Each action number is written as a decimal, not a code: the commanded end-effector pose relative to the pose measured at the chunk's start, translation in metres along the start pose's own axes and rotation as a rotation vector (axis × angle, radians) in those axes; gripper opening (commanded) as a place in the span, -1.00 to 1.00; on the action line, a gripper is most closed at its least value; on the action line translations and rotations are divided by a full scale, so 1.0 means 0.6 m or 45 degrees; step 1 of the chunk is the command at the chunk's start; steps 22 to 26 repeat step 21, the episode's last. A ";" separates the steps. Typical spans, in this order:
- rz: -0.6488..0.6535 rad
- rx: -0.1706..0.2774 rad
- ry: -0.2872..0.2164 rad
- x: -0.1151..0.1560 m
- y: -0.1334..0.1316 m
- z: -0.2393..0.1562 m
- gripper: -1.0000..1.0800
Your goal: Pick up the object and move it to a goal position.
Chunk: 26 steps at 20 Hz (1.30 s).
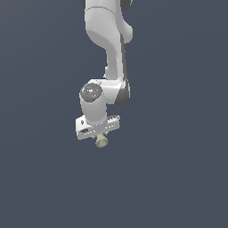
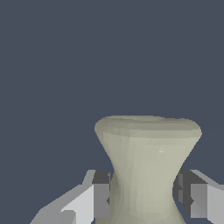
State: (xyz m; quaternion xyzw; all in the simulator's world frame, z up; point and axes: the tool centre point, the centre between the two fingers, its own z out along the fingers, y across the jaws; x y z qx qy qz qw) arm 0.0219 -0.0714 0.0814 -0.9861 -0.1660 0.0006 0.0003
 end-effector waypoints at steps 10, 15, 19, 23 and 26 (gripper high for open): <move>0.002 0.000 0.002 -0.119 0.126 -0.101 -1.00; 0.002 0.000 0.002 -0.151 0.162 -0.130 -1.00; 0.002 -0.001 0.002 -0.161 0.175 -0.140 -1.00; 0.002 -0.001 0.002 -0.161 0.177 -0.141 -1.00; 0.002 -0.001 0.002 -0.161 0.177 -0.141 -1.00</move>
